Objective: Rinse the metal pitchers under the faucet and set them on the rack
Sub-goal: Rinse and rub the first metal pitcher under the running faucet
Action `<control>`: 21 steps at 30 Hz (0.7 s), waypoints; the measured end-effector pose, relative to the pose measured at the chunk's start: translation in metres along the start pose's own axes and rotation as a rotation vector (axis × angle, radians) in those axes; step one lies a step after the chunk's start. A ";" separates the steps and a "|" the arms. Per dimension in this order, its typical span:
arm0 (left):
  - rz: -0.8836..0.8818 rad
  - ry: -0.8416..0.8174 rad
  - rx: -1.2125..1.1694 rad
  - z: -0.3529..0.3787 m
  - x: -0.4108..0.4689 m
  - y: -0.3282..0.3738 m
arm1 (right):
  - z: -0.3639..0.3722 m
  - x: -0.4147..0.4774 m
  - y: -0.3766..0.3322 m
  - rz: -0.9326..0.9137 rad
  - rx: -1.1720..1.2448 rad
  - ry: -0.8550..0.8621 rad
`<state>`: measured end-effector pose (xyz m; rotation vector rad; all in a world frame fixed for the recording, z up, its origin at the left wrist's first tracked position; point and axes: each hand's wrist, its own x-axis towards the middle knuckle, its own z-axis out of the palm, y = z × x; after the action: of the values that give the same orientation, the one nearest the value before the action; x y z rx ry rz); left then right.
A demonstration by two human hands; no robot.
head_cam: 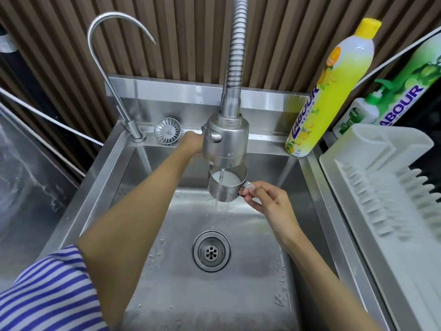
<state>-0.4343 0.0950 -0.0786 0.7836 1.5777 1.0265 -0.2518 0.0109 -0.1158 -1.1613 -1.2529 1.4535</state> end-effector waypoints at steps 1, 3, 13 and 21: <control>-0.002 -0.019 -0.043 -0.002 -0.001 -0.002 | 0.000 -0.002 0.001 0.002 0.002 0.002; -0.048 -0.134 -0.165 -0.007 -0.010 -0.008 | -0.002 -0.005 0.001 0.003 -0.012 0.010; 0.167 -0.633 0.259 -0.045 -0.072 -0.052 | 0.012 -0.029 -0.007 -0.010 0.070 0.123; 0.426 -0.192 0.402 -0.040 -0.100 -0.066 | 0.022 -0.038 -0.012 0.049 0.158 0.101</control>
<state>-0.4481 -0.0293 -0.0943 1.4988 1.4997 0.9008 -0.2657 -0.0290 -0.0980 -1.1507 -1.0276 1.4825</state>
